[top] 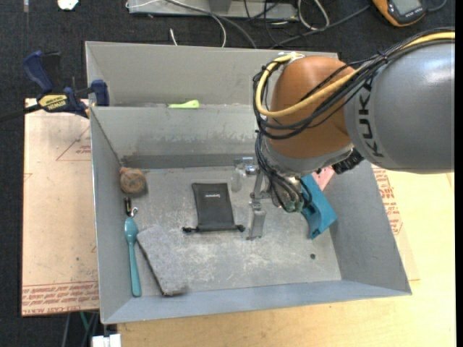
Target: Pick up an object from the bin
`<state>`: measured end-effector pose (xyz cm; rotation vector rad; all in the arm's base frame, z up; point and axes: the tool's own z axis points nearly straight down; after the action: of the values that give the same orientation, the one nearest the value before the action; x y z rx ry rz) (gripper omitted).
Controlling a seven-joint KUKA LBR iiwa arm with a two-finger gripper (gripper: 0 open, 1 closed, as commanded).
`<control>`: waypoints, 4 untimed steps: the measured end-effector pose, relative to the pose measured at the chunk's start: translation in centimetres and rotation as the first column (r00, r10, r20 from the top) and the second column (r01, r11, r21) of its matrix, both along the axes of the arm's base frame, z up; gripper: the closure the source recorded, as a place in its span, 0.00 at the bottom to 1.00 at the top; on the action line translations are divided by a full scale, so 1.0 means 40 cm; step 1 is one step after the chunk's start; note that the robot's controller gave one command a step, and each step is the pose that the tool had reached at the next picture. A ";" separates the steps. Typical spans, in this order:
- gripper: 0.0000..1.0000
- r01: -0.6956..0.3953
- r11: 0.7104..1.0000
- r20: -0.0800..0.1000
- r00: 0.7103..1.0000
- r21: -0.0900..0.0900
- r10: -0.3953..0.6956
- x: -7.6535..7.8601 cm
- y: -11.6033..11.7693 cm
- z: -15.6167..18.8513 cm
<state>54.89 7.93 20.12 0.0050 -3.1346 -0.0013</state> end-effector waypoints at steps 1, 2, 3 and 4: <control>0.00 0.002 1.000 0.008 1.000 0.001 -0.002 0.004 -0.001 0.011; 0.00 0.040 0.999 0.011 0.999 0.003 -0.040 0.027 0.050 -0.180; 0.00 -0.037 0.999 0.010 0.999 0.001 0.037 0.020 0.071 -0.272; 1.00 0.181 0.984 0.011 0.983 0.004 -0.181 0.079 -0.043 -0.325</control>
Offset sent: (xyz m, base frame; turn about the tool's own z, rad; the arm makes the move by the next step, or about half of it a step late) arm 0.0109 0.0236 -0.0911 0.0500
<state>58.05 6.22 7.14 -0.2806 -3.1336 -0.0074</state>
